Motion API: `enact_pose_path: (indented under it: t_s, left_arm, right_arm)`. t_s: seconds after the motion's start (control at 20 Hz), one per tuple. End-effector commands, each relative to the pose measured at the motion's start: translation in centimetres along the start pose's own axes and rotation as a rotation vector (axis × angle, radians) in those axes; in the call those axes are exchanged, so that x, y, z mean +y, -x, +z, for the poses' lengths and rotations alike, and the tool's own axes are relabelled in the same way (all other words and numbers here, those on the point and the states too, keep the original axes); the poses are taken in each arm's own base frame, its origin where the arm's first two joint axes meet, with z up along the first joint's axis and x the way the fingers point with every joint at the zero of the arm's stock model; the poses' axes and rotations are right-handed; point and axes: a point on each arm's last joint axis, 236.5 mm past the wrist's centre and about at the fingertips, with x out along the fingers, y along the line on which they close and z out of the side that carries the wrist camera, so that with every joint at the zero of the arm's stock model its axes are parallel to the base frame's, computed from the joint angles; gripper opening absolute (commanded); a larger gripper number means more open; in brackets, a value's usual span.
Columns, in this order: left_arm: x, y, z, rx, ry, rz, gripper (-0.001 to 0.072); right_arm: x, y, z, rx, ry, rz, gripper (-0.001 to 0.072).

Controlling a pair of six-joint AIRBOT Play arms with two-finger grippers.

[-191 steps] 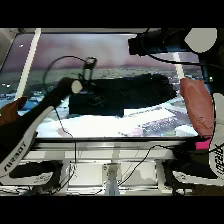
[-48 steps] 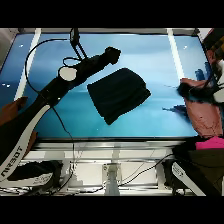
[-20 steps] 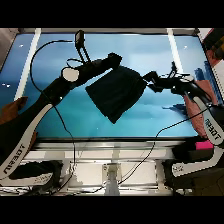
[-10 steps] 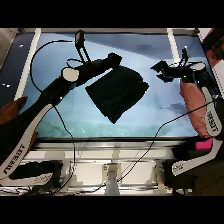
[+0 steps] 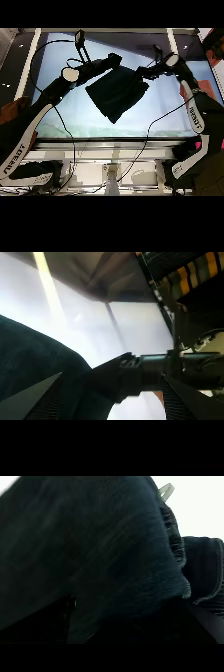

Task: Fold the clothes and pants, and hang the long-sleeved shirts on hangers.

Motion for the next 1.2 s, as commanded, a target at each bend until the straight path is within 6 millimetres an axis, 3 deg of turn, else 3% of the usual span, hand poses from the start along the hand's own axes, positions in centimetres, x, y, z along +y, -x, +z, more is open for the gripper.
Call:
enact_pose_path:
  t_s: [0.0, 0.15, 0.2, 0.25, 0.5, 0.65, 0.8, 1.0, 1.15]
  left_arm:
    - [0.0, 0.0, 0.0, 0.000, 0.000, 0.000, 0.0696]
    - [0.0, 0.0, 0.0, 0.000, 0.000, 0.000, 0.0696]
    - [0.0, 0.0, 0.0, 0.000, 0.000, 0.000, 0.0696]
    - [0.0, 0.0, 0.0, 0.000, 0.001, 0.000, 0.0696]
    - [0.0, 0.0, 0.0, 0.000, 0.001, -0.001, 0.0696]
    - [-0.1, 0.0, -0.1, 0.005, 0.001, -0.003, 0.0696]
    - [-0.1, 0.0, -0.3, 0.013, 0.001, -0.006, 0.0696]
    - [-0.1, 0.0, -0.3, 0.013, 0.001, -0.006, 0.0696]
    - [-0.1, 0.0, -0.3, 0.013, 0.001, -0.006, 0.0696]
  right_arm:
    - [-2.8, -1.4, -0.6, 0.039, 0.154, -0.211, 0.0696]
    - [-5.7, -0.9, -0.1, 0.028, 0.183, -0.306, 0.0692]
    - [-6.4, -0.6, -0.2, 0.025, 0.123, -0.310, 0.0630]
    - [-6.9, -0.4, -0.3, 0.019, 0.057, -0.295, 0.0620]
    - [-5.2, 0.2, -0.6, 0.015, -0.212, -0.032, 0.0629]
    - [-5.5, -0.7, -3.3, 0.123, -0.288, 0.028, 0.0639]
    - [-3.3, -2.4, -5.4, 0.220, -0.360, 0.162, 0.0639]
    - [3.5, -2.1, -4.9, 0.256, -0.423, 0.510, 0.0638]
    - [4.6, -3.8, -6.5, 0.307, -0.380, 0.474, 0.0636]
